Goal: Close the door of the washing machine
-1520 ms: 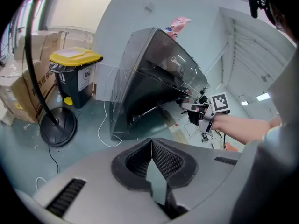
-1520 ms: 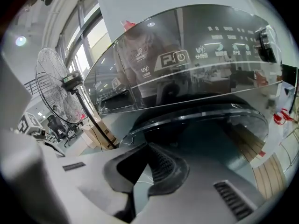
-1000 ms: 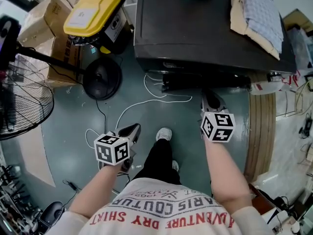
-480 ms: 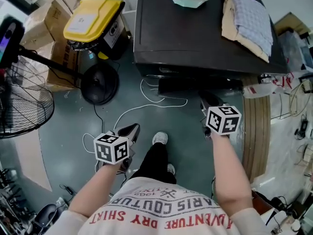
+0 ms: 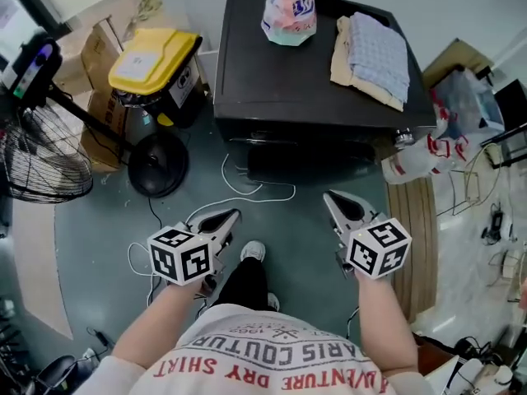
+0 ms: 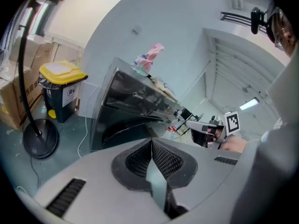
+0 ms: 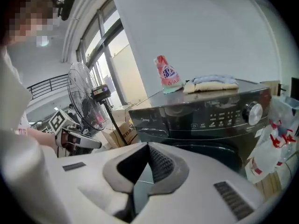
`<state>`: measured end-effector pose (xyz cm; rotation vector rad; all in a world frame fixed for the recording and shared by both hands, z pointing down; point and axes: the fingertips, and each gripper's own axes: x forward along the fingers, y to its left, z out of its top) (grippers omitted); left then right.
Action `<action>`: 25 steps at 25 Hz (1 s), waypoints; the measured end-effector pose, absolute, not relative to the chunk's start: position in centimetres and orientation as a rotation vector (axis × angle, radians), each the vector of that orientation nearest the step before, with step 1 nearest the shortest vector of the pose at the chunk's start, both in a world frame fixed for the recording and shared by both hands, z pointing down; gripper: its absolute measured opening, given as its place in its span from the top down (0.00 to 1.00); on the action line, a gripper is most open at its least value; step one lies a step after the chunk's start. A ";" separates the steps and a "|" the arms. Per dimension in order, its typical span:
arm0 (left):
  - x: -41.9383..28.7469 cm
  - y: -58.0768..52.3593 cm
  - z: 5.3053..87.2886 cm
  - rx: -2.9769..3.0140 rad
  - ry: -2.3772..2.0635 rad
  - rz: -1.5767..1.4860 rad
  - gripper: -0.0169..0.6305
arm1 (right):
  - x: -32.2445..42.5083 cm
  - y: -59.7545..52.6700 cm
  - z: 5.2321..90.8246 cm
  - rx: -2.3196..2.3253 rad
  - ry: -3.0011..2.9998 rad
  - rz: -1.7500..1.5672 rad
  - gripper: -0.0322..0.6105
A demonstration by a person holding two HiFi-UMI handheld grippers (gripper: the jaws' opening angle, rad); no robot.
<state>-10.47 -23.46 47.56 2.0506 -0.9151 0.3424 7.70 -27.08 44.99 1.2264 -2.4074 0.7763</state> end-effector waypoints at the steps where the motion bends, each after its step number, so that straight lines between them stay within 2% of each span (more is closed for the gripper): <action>1: -9.8 -23.1 46.2 2.077 -0.909 0.325 0.93 | 7.9 -26.2 43.9 1.232 -2.419 0.774 0.92; 10: -4.4 -15.3 36.7 2.296 -0.819 0.276 0.93 | 8.0 -16.2 36.1 1.174 -2.619 0.706 0.92; 18: -2.8 -10.7 28.3 2.429 -0.858 0.159 0.93 | 10.6 -9.9 26.0 1.155 -2.844 0.576 0.92; 25: -0.6 -7.7 23.9 2.552 -0.845 0.121 0.93 | 11.1 -5.9 22.7 1.137 -2.873 0.412 0.92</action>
